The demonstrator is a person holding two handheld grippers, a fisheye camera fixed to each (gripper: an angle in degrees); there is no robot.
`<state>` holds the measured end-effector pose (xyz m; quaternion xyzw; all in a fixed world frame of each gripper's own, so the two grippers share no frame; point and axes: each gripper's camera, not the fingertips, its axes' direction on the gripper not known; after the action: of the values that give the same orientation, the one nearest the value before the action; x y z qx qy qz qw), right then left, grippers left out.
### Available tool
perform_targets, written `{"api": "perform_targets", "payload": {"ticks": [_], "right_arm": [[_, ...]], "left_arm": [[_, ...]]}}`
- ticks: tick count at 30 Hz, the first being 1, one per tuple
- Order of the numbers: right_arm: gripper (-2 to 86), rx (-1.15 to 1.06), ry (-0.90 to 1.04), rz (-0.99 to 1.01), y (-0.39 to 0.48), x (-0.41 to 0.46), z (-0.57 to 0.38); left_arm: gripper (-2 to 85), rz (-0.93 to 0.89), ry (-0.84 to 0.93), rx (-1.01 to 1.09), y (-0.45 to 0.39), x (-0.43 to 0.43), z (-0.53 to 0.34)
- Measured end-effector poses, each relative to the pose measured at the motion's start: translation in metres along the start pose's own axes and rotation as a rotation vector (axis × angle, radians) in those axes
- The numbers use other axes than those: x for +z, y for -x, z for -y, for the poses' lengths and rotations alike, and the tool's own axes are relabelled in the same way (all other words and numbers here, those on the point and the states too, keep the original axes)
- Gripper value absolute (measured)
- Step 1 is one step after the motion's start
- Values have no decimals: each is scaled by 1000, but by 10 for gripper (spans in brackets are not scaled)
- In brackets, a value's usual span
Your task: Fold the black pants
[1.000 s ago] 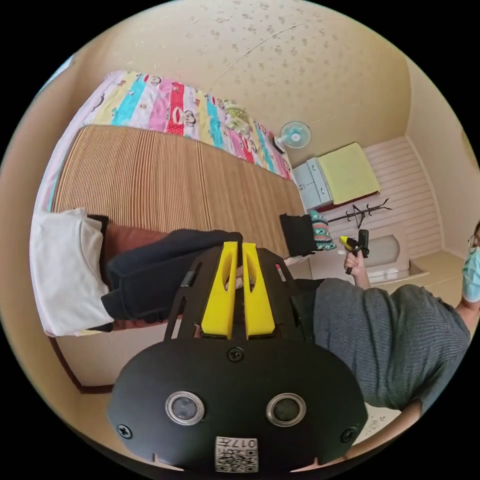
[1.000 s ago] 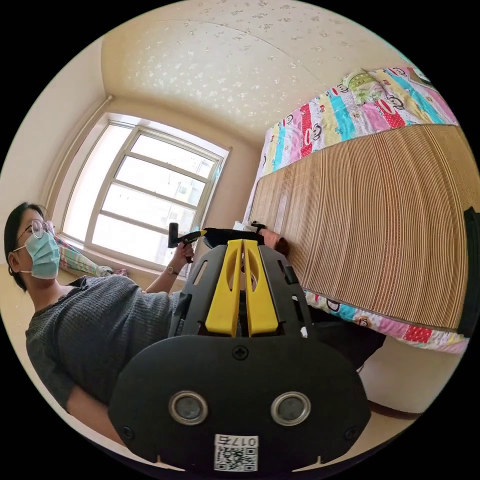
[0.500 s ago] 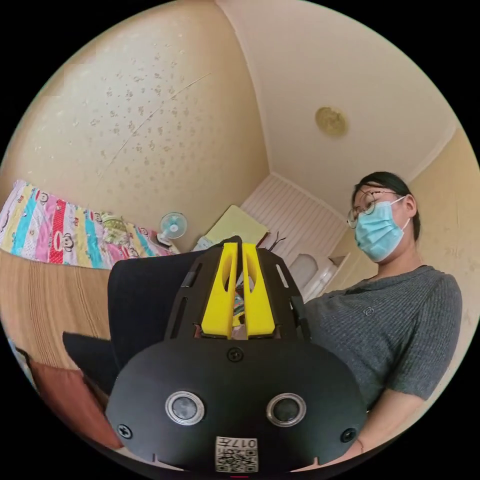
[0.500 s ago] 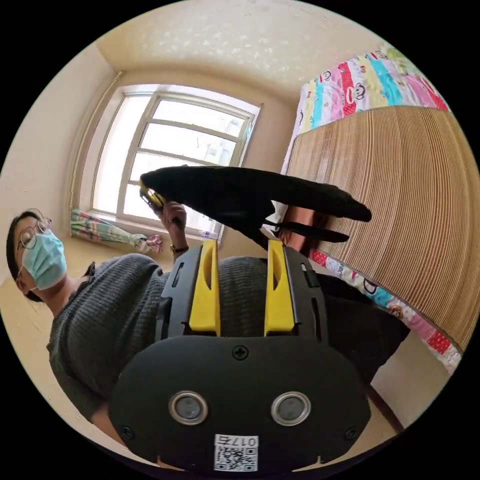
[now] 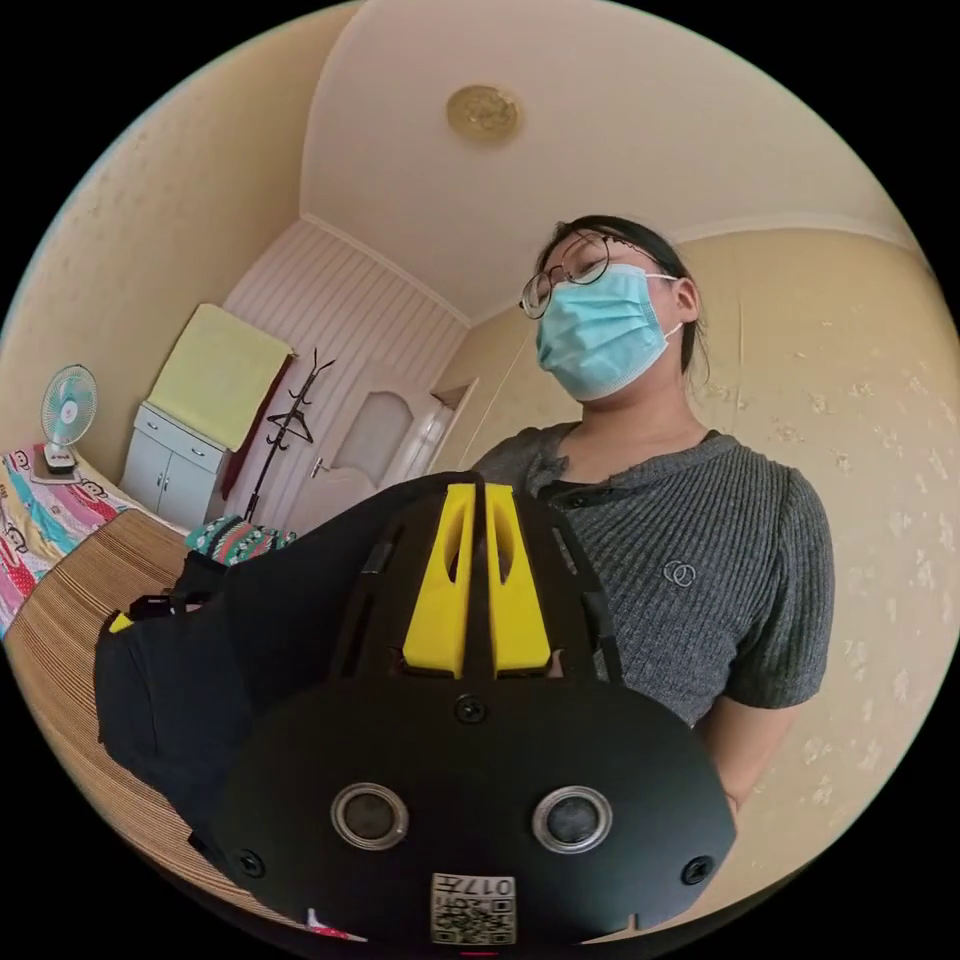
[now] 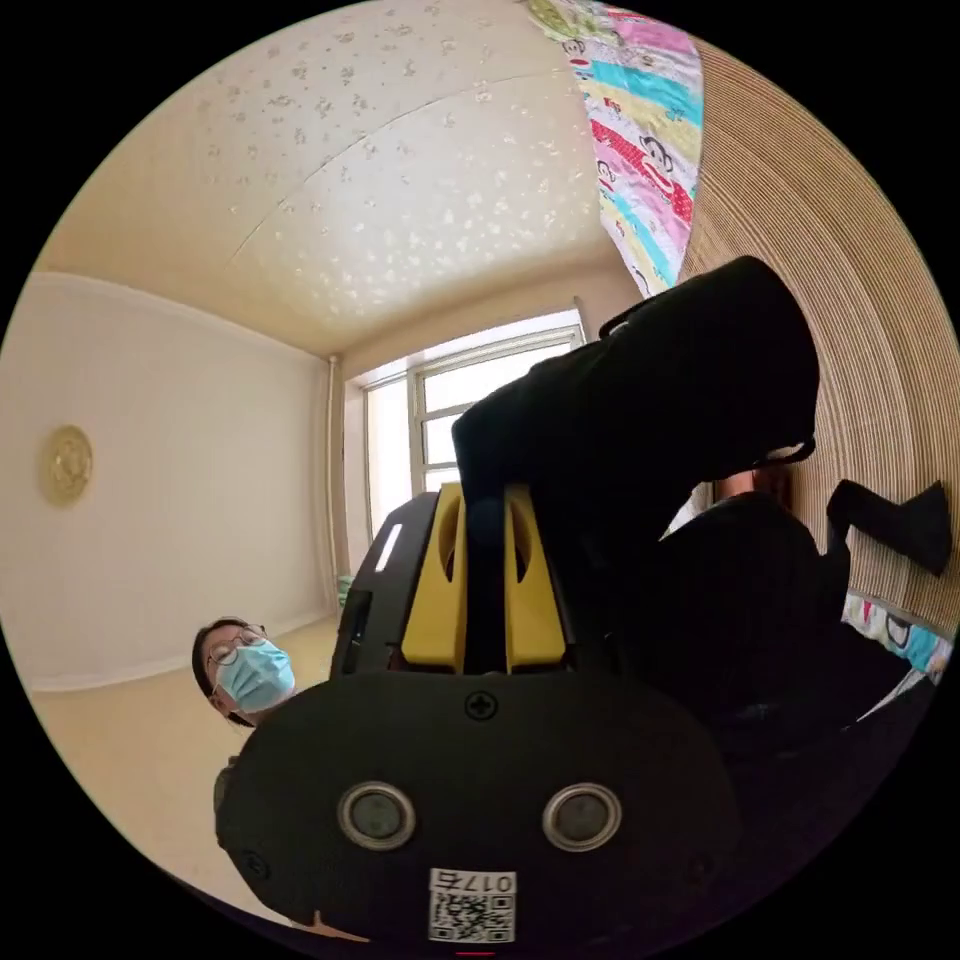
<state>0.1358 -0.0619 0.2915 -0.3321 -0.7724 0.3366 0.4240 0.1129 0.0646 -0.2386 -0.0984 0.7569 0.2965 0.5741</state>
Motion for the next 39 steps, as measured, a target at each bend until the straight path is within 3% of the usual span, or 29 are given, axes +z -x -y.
{"api": "perform_targets", "payload": {"ticks": [5,7,11,15,17,23,28,30,34,39], "right_arm": [[67,-713,331,29,156,8,-8],[68,-912,412,61,204,11,-21],[62,-1245,603,184,283,13,-53],[51,-1379,634,243,306,7,-72],[43,-1368,664,365,301,5,-79],[43,-1386,625,862,287,-28,-94],[44,-1481,485,1099,304,-79,-111],[45,-1498,420,1217,304,-94,-113],[50,-1469,315,1468,289,-108,-114],[50,-1377,321,1433,279,-97,-122]], "left_arm": [[47,487,1,-201,1,-29,-12],[63,742,63,-470,25,-47,-23],[88,984,158,-614,58,-42,-25],[79,762,-183,-419,68,-46,-12],[79,710,-266,-382,81,-47,-8],[99,618,-271,-622,162,-36,-12],[123,146,-405,-720,221,-30,-47],[128,84,-408,-736,235,-20,-47],[147,38,-312,-743,260,11,-25],[128,128,-249,-801,269,25,-18]]}}
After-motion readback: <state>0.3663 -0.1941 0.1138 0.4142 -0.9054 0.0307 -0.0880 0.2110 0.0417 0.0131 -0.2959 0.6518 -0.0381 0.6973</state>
